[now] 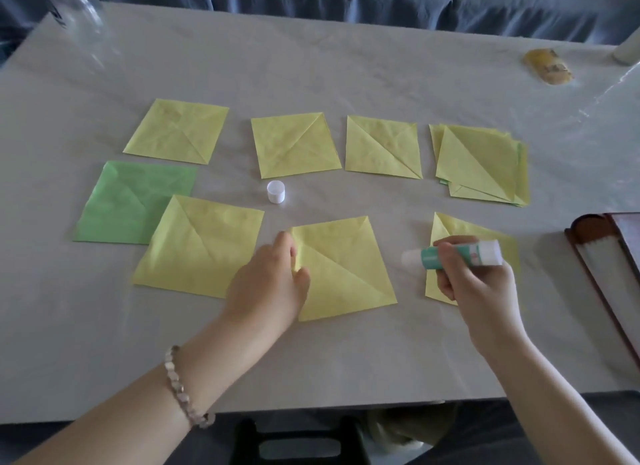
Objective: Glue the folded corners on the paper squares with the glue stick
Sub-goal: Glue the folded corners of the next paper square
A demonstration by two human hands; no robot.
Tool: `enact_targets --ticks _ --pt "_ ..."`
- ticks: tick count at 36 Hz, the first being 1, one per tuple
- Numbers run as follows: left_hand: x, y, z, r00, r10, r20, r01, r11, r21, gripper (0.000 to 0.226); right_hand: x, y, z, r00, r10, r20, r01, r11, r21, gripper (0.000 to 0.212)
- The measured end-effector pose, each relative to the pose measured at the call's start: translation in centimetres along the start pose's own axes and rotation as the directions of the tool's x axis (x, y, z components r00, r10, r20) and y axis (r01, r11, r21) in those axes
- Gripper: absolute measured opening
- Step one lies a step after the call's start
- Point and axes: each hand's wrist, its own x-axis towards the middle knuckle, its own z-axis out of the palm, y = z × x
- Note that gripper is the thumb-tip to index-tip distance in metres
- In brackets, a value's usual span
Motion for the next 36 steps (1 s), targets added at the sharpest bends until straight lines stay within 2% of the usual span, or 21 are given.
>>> enact_targets --ticks 2,5,6,8,10,15,20,25,36 --pt "-0.4 0.0 0.0 0.997 0.045 -0.070 -0.030 0.978 0.205 0.031 0.1 0.2 0.3 0.999 -0.030 0.032 0.034 0.992 -0.124 0.019" --pt "-0.1 0.1 0.6 0.956 0.220 -0.194 -0.174 0.957 0.231 0.050 0.0 0.2 0.9 0.994 -0.063 0.090 0.084 0.965 -0.249 0.020" --pt "0.1 0.5 0.6 0.948 0.271 -0.167 -0.230 0.945 0.232 0.061 0.0 0.1 1.1 0.991 -0.070 0.117 0.101 0.954 -0.281 0.020" --pt "0.3 1.2 0.8 0.959 0.280 0.054 -0.285 0.930 0.232 0.086 0.0 -0.3 1.5 0.980 -0.073 0.183 0.133 0.932 -0.338 0.018" --pt "0.8 1.3 1.3 0.944 0.259 0.206 -0.302 0.928 0.216 0.096 -0.1 -0.6 1.9 0.969 -0.067 0.237 0.154 0.915 -0.372 0.014" --pt "1.7 1.0 2.5 0.933 0.249 0.259 -0.304 0.931 0.203 0.107 -0.1 -0.7 2.9 0.937 -0.034 0.347 0.192 0.880 -0.434 0.010" --pt "2.1 0.7 2.6 0.945 0.225 0.237 -0.279 0.934 0.225 0.114 0.2 -0.1 3.7 0.889 -0.036 0.456 0.273 0.842 -0.465 0.013" --pt "2.3 0.8 2.6 0.949 0.213 0.231 -0.263 0.941 0.212 0.123 1.7 -0.2 4.4 0.878 -0.054 0.475 0.303 0.832 -0.465 0.013" --pt "1.9 0.5 2.5 0.951 0.225 0.212 -0.273 0.933 0.233 0.126 5.4 -1.2 7.3 0.879 -0.171 0.445 0.383 0.809 -0.445 0.011"
